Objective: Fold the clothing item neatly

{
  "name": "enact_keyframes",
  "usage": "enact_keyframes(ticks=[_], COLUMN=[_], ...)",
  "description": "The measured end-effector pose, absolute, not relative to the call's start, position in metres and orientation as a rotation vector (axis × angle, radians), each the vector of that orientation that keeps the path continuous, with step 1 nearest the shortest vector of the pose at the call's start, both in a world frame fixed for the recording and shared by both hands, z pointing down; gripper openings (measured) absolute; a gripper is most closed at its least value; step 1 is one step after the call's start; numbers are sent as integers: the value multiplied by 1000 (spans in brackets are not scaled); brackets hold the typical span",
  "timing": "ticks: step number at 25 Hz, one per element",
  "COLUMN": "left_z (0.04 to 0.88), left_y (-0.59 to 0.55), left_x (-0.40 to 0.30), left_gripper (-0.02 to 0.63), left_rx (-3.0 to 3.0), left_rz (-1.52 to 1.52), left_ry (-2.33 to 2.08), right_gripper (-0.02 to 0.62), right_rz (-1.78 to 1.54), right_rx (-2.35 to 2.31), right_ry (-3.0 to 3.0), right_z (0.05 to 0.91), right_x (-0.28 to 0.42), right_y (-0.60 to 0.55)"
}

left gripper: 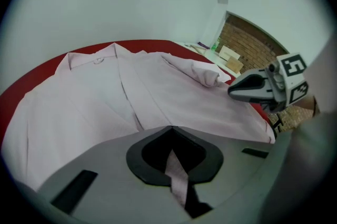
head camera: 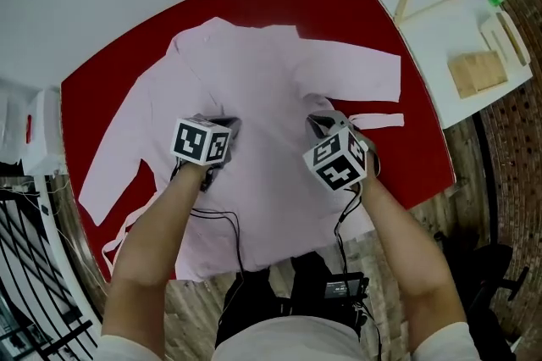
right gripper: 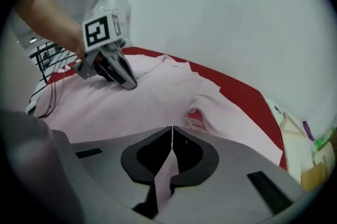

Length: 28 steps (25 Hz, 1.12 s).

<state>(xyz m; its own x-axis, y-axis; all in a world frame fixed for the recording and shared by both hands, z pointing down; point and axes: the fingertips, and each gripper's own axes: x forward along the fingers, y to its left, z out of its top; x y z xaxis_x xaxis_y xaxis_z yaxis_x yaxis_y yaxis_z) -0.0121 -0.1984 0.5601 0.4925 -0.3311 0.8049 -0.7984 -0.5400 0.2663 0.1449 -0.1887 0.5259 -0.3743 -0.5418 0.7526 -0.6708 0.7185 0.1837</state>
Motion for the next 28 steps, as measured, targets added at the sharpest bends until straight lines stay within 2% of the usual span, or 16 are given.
enact_keyframes(ticks=[4, 11, 16, 22, 28], left_z=[560, 559, 556, 528, 509], left_y=[-198, -198, -197, -190, -179], left_x=[-9, -10, -6, -19, -89], left_gripper=[5, 5, 5, 6, 6], left_rx=[2086, 2093, 2112, 2186, 2142], left_rz=[915, 863, 849, 759, 673], left_ry=[-897, -859, -844, -833, -930], right_gripper=[17, 15, 17, 17, 17], right_rz=[228, 358, 285, 219, 225], right_rx=[903, 1030, 1066, 1078, 970], right_ry=[-1937, -1921, -1915, -2025, -2153], right_z=[555, 555, 550, 512, 498], right_x=[156, 183, 180, 141, 60], right_y=[-212, -231, -229, -215, -187])
